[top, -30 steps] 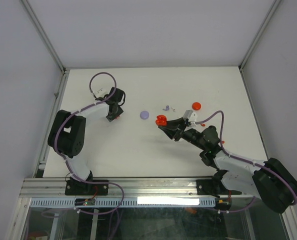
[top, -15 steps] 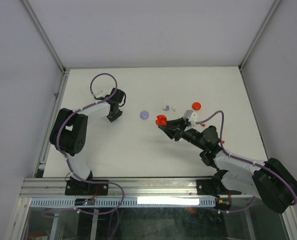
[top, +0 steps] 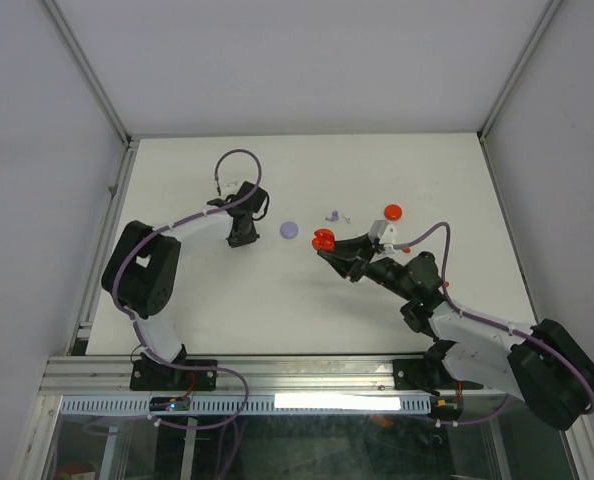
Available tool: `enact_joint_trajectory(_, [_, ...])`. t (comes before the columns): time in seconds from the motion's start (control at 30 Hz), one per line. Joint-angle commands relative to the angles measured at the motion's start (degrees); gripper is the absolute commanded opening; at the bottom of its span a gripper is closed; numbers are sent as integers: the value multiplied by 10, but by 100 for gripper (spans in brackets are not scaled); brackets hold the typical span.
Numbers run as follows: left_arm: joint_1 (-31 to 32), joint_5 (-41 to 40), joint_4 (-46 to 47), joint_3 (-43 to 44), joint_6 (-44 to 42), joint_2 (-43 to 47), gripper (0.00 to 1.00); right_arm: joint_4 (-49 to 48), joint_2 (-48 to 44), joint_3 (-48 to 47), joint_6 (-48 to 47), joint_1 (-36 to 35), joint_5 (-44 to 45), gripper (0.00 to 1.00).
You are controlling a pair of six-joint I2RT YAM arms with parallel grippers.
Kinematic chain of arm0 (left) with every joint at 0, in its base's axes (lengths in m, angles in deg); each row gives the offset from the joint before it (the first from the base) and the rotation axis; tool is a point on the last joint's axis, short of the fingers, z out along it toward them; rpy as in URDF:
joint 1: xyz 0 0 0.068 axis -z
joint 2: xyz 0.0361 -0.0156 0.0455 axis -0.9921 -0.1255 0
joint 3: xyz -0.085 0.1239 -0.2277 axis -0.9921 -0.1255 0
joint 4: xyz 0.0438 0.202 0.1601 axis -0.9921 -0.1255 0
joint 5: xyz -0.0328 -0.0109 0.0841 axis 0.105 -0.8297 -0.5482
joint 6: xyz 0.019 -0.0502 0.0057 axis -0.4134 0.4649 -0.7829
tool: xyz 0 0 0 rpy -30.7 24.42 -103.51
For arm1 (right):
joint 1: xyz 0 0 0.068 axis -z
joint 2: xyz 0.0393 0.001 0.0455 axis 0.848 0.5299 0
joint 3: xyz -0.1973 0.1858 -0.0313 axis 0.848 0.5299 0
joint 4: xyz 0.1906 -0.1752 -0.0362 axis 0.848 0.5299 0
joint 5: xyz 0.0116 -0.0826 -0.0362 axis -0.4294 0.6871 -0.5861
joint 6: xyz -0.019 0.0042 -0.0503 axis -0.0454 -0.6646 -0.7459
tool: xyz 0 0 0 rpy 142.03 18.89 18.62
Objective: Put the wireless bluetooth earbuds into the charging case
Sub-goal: Move the earbud to the center of the board.
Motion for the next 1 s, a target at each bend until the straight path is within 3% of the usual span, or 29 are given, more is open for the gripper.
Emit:
enact_joint_trajectory(0.0, [57, 26, 14, -8, -142, 49, 14, -26, -17, 0, -9, 2, 2, 0])
enact_joint_trajectory(0.17, [94, 81, 36, -30, -241, 67, 15, -22, -26, 4, -9, 2, 9, 0])
enact_joint_trajectory(0.57, [103, 208, 49, -92, -455, 114, 20, 13, -73, 27, -16, 2, 43, 0])
enact_joint_trajectory(0.83, [104, 211, 25, -91, -512, 90, 23, 10, -72, 28, -16, 3, 42, 0])
enact_joint_trajectory(0.97, [104, 201, 18, -87, -504, 86, 35, 11, -77, 29, -17, 2, 44, 0])
